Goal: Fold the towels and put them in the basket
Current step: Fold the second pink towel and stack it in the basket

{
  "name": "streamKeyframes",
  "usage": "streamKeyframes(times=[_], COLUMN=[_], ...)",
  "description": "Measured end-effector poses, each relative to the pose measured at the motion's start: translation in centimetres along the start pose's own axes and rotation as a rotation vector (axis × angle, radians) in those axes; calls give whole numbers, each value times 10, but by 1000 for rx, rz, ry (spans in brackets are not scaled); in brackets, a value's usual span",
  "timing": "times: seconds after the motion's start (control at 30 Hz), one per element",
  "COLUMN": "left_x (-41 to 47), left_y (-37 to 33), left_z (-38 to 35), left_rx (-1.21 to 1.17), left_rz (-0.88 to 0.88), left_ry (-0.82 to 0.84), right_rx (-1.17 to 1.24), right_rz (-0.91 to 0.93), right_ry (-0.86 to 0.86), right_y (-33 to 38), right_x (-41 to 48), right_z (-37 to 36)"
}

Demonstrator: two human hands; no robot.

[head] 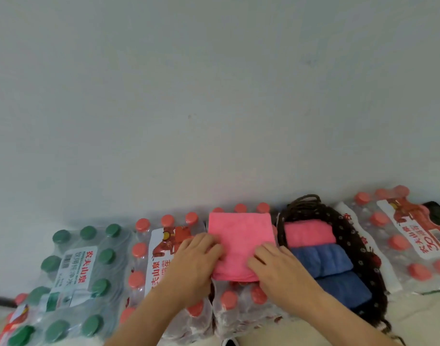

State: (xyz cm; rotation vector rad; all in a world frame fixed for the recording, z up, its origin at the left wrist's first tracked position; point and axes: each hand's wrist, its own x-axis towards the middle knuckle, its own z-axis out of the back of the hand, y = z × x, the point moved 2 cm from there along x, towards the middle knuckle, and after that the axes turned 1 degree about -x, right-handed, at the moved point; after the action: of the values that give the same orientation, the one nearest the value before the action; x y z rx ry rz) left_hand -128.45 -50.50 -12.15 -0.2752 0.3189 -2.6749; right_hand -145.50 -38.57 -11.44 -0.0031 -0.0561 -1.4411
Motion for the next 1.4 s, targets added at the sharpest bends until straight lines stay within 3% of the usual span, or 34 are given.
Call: streamKeyframes(times=[0.13, 0.3, 0.43, 0.57, 0.7, 0.9, 1.0, 1.1, 1.27, 1.4], left_x=[3, 7, 4, 5, 3, -17, -19, -13, -3, 11], left_y=[-29, -47, -43, -40, -42, -35, -24, -15, -10, -13], left_z=[9, -24, -28, -24, -18, -16, -4, 8, -3, -4], left_rx=[-93, 23, 79, 149, 178, 28, -251, -496, -481, -376], left_rz=[-56, 8, 42, 0, -61, -117, -62, 133, 321, 337], left_ry=[-22, 84, -3, -78, -53, 18, 70, 56, -104, -168], right_rx=[30, 116, 243, 134, 29, 77, 374, 735, 1048, 1034], right_rz=[-46, -22, -49, 50, 84, 88, -27, -201, -396, -554], right_ry=[-55, -81, -95, -120, -63, -16, 205, 261, 153, 41], right_y=[-5, -6, -7, -3, 7, -1, -13, -30, -44, -43], right_x=[2, 3, 4, -1, -9, -15, -16, -13, -3, 2], right_z=[0, -6, 4, 9, -1, 0, 11, 10, -1, -10])
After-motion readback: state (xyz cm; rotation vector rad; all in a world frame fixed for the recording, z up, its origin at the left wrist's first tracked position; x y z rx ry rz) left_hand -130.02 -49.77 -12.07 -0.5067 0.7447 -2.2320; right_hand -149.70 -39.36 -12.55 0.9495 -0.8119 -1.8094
